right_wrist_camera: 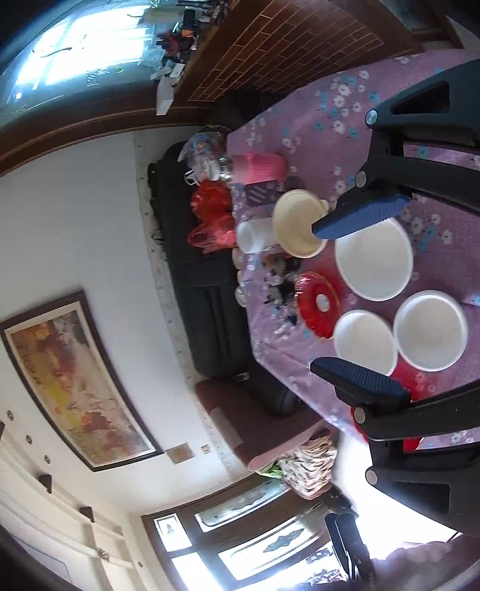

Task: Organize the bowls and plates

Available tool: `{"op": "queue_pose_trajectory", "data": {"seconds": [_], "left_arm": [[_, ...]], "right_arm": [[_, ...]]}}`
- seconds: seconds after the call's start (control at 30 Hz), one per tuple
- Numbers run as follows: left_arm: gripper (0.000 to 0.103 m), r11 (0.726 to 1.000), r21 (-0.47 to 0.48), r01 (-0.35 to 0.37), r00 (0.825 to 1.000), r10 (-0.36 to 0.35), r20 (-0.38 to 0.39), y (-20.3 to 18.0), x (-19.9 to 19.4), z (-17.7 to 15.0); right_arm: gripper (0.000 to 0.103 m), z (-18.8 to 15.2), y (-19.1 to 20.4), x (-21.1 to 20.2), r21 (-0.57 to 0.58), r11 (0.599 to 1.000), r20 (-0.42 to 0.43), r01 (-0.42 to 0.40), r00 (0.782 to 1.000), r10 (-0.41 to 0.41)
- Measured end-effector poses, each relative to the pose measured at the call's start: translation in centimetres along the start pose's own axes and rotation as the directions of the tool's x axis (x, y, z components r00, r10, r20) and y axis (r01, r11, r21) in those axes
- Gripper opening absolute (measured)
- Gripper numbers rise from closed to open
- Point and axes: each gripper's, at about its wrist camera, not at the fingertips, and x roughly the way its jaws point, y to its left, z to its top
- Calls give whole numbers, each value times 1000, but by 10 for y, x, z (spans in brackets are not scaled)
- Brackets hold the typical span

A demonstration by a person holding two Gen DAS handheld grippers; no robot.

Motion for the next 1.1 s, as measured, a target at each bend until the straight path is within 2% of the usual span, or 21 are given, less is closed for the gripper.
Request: {"op": "queue_pose_trajectory", "data": {"seconds": [0.1, 0.17, 0.3, 0.37, 0.47, 0.6, 0.67, 0.87, 1.1], "left_arm": [[92, 999, -17, -51, 997, 52, 64, 9, -13, 40], [98, 994, -24, -104, 989, 106, 106, 14, -13, 64], [101, 977, -32, -213, 964, 215, 157, 25, 14, 109], [101, 970, -53, -236, 961, 241, 137, 33, 44, 126], [101, 967, -98, -234, 969, 240, 53, 52, 106, 140], [101, 969, -131, -208, 978, 205, -40, 73, 191, 127], [101, 972, -143, -188, 979, 174, -106, 83, 234, 114], [101, 963, -218, -157, 951, 89, -295, 100, 346, 71], [100, 965, -219, -147, 917, 51, -395, 100, 419, 42]], "right_arm": [[75, 37, 13, -8, -36, 999, 37, 7, 999, -5], [82, 58, 22, -4, -64, 997, 54, 40, 998, -36], [82, 96, 36, 34, -90, 993, 2, 76, 997, -76], [82, 107, 41, 70, -108, 989, -53, 98, 993, -104], [82, 105, 43, 138, -104, 989, -172, 102, 978, -119], [82, 73, 34, 224, -50, 995, -312, 90, 945, -101], [82, 50, 27, 264, -32, 995, -385, 91, 918, -96], [76, -1, 5, 347, -6, 992, -514, 125, 851, -110], [73, -30, -21, 400, 53, 987, -590, 150, 802, -90]]}}
